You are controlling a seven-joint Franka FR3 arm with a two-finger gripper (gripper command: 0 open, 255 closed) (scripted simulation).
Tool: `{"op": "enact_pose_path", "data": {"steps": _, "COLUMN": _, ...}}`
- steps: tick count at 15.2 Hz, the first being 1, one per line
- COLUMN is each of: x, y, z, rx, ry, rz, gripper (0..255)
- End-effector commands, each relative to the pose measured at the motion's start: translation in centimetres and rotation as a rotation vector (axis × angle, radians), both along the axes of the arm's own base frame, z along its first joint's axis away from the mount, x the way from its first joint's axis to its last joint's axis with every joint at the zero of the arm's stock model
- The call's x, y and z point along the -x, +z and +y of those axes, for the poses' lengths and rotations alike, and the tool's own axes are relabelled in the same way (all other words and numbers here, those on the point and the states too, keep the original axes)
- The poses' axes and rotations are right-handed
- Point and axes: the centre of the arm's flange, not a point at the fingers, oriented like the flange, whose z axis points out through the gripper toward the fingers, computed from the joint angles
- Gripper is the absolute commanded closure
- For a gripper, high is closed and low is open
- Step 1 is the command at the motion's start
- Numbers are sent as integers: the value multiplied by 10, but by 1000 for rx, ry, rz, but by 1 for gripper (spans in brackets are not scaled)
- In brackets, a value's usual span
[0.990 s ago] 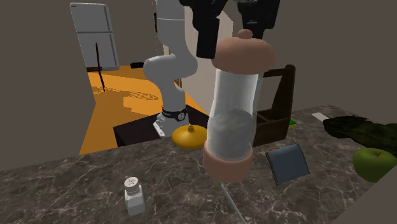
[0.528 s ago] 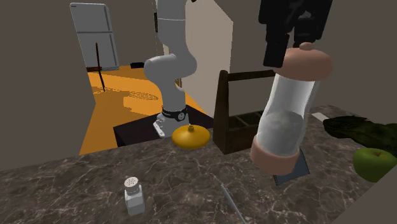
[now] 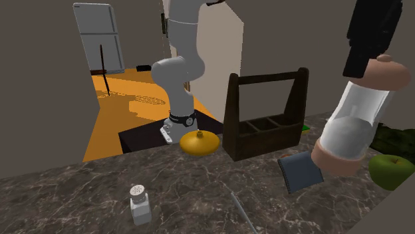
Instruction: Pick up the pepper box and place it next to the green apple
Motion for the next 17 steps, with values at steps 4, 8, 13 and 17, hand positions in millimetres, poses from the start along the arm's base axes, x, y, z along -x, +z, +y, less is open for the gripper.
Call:
{"op": "enact_pose_path", "data": {"steps": 4, "x": -24, "y": -10, "z": 59, "rx": 0, "ry": -1, "rz": -1, "gripper": 255}}
{"op": "enact_pose_path", "data": {"steps": 8, "x": -44, "y": -19, "z": 107, "rx": 0, "ry": -1, "rz": -1, "gripper": 255}}
{"op": "enact_pose_path", "data": {"steps": 13, "x": -70, "y": -30, "z": 167, "rx": 0, "ry": -1, "rz": -1, "gripper": 255}}
{"op": "enact_pose_path", "data": {"steps": 17, "x": -84, "y": -41, "z": 199, "rx": 0, "ry": -1, "rz": -1, "gripper": 255}}
